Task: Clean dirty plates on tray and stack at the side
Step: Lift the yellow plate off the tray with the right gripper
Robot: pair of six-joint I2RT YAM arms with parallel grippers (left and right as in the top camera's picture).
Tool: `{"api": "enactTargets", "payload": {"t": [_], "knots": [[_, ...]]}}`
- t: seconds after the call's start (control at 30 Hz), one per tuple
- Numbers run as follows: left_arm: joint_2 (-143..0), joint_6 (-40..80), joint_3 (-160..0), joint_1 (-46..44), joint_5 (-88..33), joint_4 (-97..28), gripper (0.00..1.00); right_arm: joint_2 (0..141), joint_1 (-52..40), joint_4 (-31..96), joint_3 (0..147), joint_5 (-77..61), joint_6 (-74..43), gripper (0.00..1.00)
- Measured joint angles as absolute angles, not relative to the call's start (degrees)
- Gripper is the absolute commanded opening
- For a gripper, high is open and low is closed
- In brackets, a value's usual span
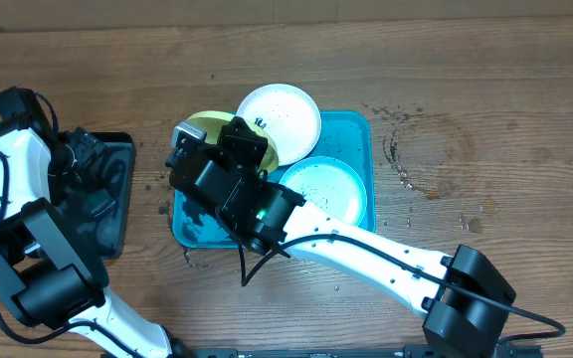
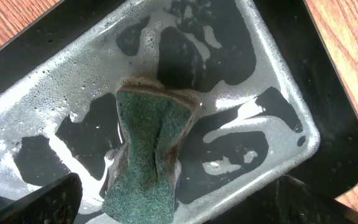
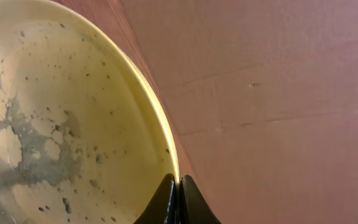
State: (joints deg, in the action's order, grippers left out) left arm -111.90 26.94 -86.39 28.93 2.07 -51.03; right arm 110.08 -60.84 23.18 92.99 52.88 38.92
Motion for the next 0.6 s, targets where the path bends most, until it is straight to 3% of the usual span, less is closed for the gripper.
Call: {"api": "enactTargets", "payload": {"t": [0.6], "knots": [[-111.9,26.9,-86.4,28.9,2.1,-51.0,1.0,110.1,-60.8,22.3,93.0,53.4,43.4,0.04]]}}
